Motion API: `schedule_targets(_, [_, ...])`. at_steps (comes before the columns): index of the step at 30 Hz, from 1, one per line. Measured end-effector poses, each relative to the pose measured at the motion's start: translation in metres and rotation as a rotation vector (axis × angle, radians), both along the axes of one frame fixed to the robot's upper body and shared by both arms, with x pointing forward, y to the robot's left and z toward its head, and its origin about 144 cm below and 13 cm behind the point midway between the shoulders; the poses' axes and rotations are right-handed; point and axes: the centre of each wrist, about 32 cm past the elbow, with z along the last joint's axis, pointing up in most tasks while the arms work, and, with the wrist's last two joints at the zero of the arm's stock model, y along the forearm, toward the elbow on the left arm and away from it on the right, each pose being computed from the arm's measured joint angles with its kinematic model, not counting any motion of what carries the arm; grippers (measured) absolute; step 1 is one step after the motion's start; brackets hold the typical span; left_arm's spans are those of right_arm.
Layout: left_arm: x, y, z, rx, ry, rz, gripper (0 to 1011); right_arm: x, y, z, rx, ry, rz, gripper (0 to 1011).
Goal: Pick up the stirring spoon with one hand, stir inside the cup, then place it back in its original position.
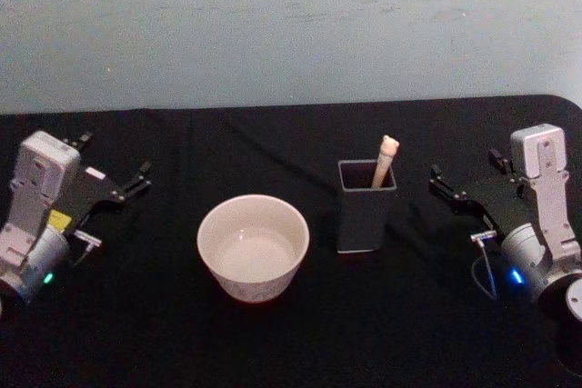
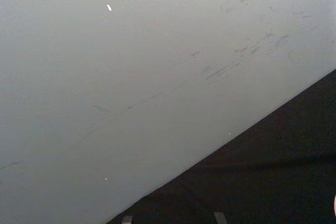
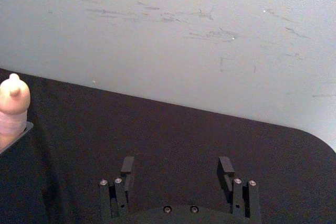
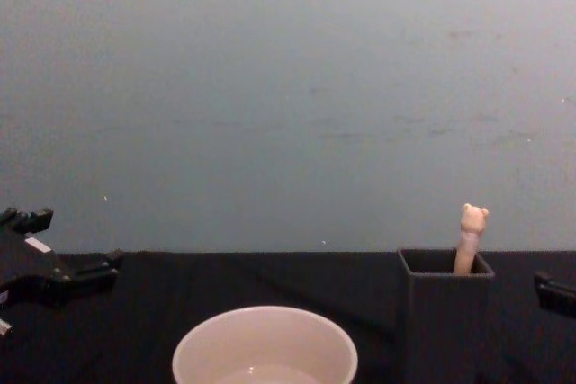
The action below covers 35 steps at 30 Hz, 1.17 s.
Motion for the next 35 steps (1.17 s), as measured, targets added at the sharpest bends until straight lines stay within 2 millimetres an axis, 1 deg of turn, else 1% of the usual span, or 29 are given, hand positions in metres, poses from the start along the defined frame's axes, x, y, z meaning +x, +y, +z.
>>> schedule_targets(35, [0.0,0.0,0.0,0.0,0.0,0.0,1001,0.0,0.0001,0.0002,0.0,-0.001,-0.001,1003])
